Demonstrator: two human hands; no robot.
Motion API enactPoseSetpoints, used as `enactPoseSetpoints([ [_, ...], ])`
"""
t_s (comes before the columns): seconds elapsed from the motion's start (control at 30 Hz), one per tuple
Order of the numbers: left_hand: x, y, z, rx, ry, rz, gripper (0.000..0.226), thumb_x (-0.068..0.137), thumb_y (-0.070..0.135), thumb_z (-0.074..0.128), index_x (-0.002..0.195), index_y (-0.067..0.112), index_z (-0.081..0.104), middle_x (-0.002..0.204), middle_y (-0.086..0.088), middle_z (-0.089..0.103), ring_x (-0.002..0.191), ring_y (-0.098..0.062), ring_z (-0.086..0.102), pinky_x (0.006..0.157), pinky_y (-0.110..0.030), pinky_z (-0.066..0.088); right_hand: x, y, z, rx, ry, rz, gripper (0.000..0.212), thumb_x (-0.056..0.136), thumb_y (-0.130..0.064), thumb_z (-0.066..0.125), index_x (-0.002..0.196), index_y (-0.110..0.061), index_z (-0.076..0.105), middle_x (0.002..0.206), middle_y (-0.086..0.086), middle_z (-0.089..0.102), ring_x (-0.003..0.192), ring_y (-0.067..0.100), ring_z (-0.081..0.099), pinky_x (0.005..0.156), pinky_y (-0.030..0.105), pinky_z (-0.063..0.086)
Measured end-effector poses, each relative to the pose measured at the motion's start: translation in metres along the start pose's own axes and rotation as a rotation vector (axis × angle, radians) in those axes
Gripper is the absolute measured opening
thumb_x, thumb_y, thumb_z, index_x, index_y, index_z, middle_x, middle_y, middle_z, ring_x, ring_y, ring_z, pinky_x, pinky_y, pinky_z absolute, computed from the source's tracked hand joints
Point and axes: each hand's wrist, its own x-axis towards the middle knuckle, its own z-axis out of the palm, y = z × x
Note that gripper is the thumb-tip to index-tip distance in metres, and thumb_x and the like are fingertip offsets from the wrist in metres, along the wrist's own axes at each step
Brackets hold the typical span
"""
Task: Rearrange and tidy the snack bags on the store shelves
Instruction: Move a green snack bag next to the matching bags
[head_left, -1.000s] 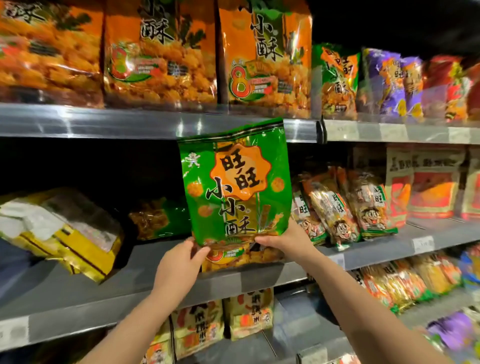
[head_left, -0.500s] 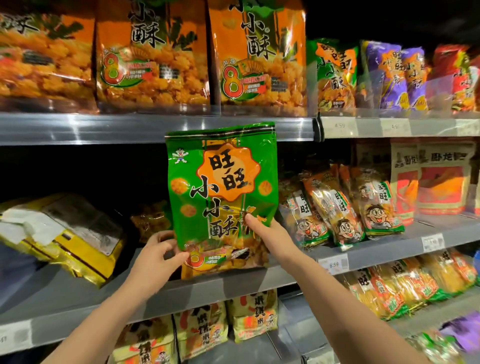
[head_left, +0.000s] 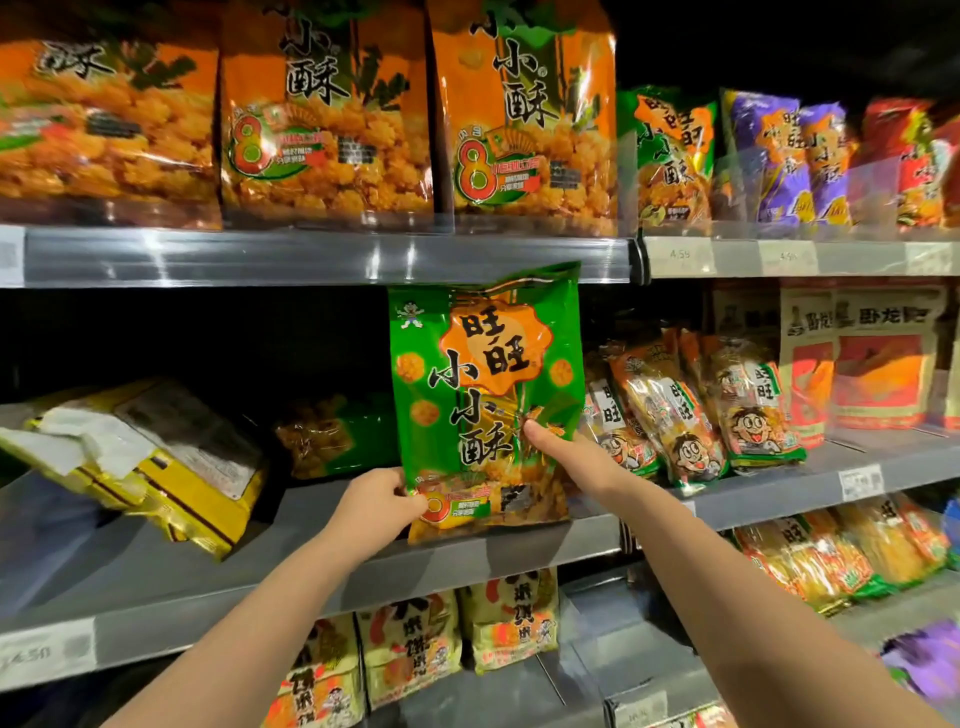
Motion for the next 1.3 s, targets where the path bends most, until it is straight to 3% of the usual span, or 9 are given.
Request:
enactPoseSetpoints([
  [0.17,0.008,-0.001,-0.003,-0.078,-0.044,-0.047,0.011,0.083,0.018,0.054,0.076,0.011,0.051,0.07,-0.005,0.054,0.062,-0.018,0.048,0.057,-0.026,0.038,0.008,0.01,0.005,-0.089,0.045,0.238,0.075,0.075,-0.07,0.051,0.126,-0.014,0.053,0.125,0.006,0.06,0.114,0.026,0.056,0.106,0.043,0.038],
  [0.3,0.014,-0.01,0.0,-0.133,-0.067,-0.007,0.012,0.084,0.017,0.054,0.074,0.01,0.051,0.07,-0.004,0.056,0.061,-0.015,0.048,0.056,-0.028,0.04,0.007,0.01,0.005,-0.26,0.237,0.056,0.059,0.078,-0.061,0.056,0.123,-0.023,0.051,0.106,-0.004,0.064,0.096,0.017,0.062,0.087,0.035,0.05],
  [0.43,0.022,-0.003,-0.004,-0.282,-0.036,0.017,0.024,0.087,0.01,0.053,0.065,0.012,0.043,0.048,0.011,0.051,0.046,-0.001,0.049,0.044,-0.014,0.039,0.005,-0.005,0.003,-0.496,0.495,-0.139,0.03,0.082,-0.039,0.066,0.105,-0.025,0.052,0.08,-0.014,0.053,0.068,0.0,0.052,0.056,0.019,0.041],
  [0.53,0.026,0.003,-0.005,-0.29,-0.003,0.055,0.032,0.087,0.009,0.052,0.059,0.015,0.038,0.048,0.008,0.047,0.048,-0.007,0.047,0.044,-0.019,0.037,0.005,-0.01,-0.005,-0.493,0.588,-0.163,0.018,0.086,-0.025,0.064,0.098,-0.013,0.057,0.084,-0.006,0.053,0.071,0.009,0.048,0.057,0.023,0.034],
  [0.73,0.03,0.001,-0.009,-0.24,0.088,0.129,0.027,0.089,0.019,0.052,0.063,0.016,0.044,0.081,-0.021,0.064,0.069,-0.021,0.055,0.064,-0.034,0.043,0.012,-0.011,-0.008,-0.378,0.62,-0.276,0.026,0.087,-0.017,0.061,0.068,-0.022,0.043,0.06,-0.007,0.045,0.053,0.007,0.039,0.049,0.022,0.03],
  [0.83,0.024,-0.011,-0.002,-0.245,0.062,0.093,0.03,0.089,0.019,0.054,0.06,0.018,0.046,0.074,-0.016,0.064,0.068,-0.018,0.056,0.065,-0.038,0.048,0.013,0.005,-0.007,-0.461,0.556,-0.261,0.023,0.086,-0.018,0.062,0.072,-0.015,0.045,0.06,-0.002,0.047,0.053,0.011,0.04,0.046,0.017,0.031],
  [1.0,0.023,-0.018,-0.003,-0.203,-0.058,-0.031,0.022,0.089,0.019,0.056,0.093,-0.003,0.058,0.091,-0.009,0.069,0.079,-0.01,0.063,0.063,-0.023,0.05,0.017,0.011,-0.006,-0.568,0.513,-0.28,0.022,0.088,-0.022,0.06,0.075,-0.015,0.043,0.054,-0.006,0.044,0.046,0.007,0.036,0.045,0.022,0.022],
  [1.17,0.02,-0.008,-0.017,-0.096,-0.172,-0.025,0.011,0.088,0.019,0.058,0.092,0.008,0.061,0.097,0.003,0.068,0.093,-0.01,0.064,0.066,-0.021,0.056,0.016,0.007,-0.011,-0.526,0.436,-0.222,0.021,0.09,-0.02,0.058,0.076,-0.015,0.044,0.059,-0.003,0.047,0.052,0.01,0.04,0.046,0.024,0.029],
  [1.3,0.016,-0.009,-0.01,-0.161,-0.153,-0.067,0.026,0.09,0.019,0.055,0.107,0.0,0.056,0.102,0.002,0.069,0.093,-0.007,0.064,0.064,-0.019,0.055,0.011,0.007,-0.017,-0.49,0.398,-0.225,0.014,0.089,-0.022,0.059,0.083,-0.014,0.049,0.07,-0.002,0.053,0.063,0.013,0.049,0.056,0.027,0.041],
])
